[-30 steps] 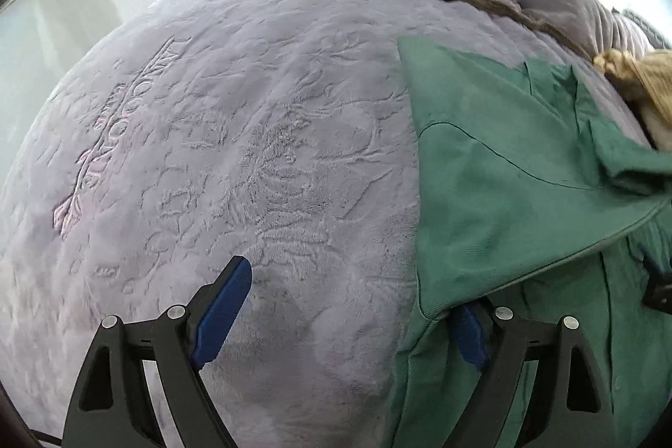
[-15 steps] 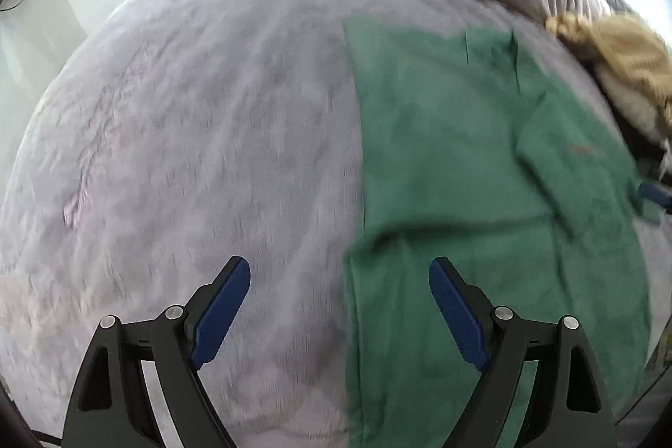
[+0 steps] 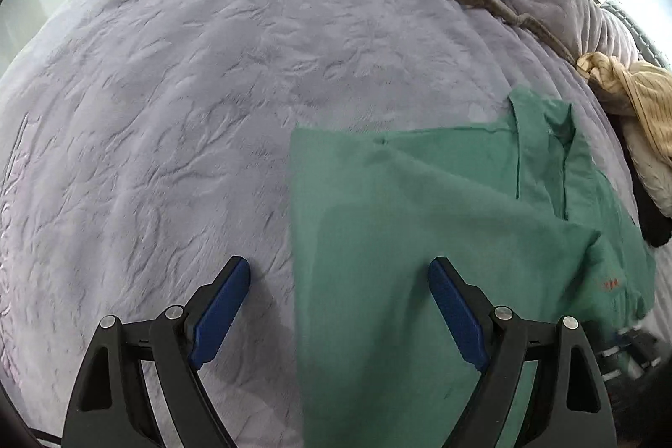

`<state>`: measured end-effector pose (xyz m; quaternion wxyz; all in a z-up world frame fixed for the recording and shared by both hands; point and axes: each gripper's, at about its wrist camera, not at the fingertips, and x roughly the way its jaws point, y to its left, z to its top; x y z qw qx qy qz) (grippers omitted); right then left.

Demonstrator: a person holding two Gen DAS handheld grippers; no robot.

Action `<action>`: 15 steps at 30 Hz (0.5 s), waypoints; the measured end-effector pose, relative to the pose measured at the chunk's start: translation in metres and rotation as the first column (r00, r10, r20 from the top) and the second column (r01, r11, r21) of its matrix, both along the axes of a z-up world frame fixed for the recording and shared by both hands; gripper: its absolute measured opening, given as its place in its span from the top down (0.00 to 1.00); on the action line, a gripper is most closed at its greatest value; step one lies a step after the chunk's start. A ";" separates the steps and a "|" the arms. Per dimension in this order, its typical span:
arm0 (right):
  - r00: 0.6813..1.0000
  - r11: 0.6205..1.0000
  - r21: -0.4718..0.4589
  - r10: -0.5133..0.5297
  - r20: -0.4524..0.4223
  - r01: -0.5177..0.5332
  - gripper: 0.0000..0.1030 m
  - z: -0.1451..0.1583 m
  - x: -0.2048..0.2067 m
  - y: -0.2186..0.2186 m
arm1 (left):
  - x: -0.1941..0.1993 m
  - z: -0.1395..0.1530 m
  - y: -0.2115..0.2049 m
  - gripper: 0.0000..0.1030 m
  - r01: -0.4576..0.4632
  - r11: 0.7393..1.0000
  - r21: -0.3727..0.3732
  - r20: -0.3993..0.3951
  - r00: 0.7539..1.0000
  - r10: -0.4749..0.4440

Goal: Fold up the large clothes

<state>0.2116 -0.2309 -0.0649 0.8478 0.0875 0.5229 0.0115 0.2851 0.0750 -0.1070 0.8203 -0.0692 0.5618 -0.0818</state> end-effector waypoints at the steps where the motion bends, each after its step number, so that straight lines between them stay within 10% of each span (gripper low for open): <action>1: 0.997 0.995 0.064 -0.071 -0.007 0.072 0.84 -0.001 0.003 -0.029 | 0.001 0.000 -0.002 0.15 0.003 1.000 0.004 0.003 1.000 -0.003; 5: 0.922 0.889 0.244 -0.379 -0.079 0.387 0.29 -0.015 -0.004 -0.122 | 0.009 -0.001 -0.006 0.15 0.011 1.000 0.010 -0.006 1.000 -0.011; 7: 0.896 0.844 0.326 -0.443 -0.027 0.427 0.29 -0.002 -0.023 -0.141 | 0.013 -0.001 -0.004 0.15 0.010 1.000 0.006 -0.010 1.000 -0.010; 11: 0.980 0.796 0.574 -0.194 -0.054 0.189 0.29 0.001 -0.031 -0.089 | 0.019 -0.004 -0.002 0.16 0.003 1.000 -0.016 -0.019 1.000 -0.003; 15: 0.973 0.602 0.789 0.077 -0.216 0.127 0.29 -0.053 -0.049 0.030 | 0.023 0.000 -0.008 0.58 0.047 0.998 -0.032 -0.012 0.999 -0.047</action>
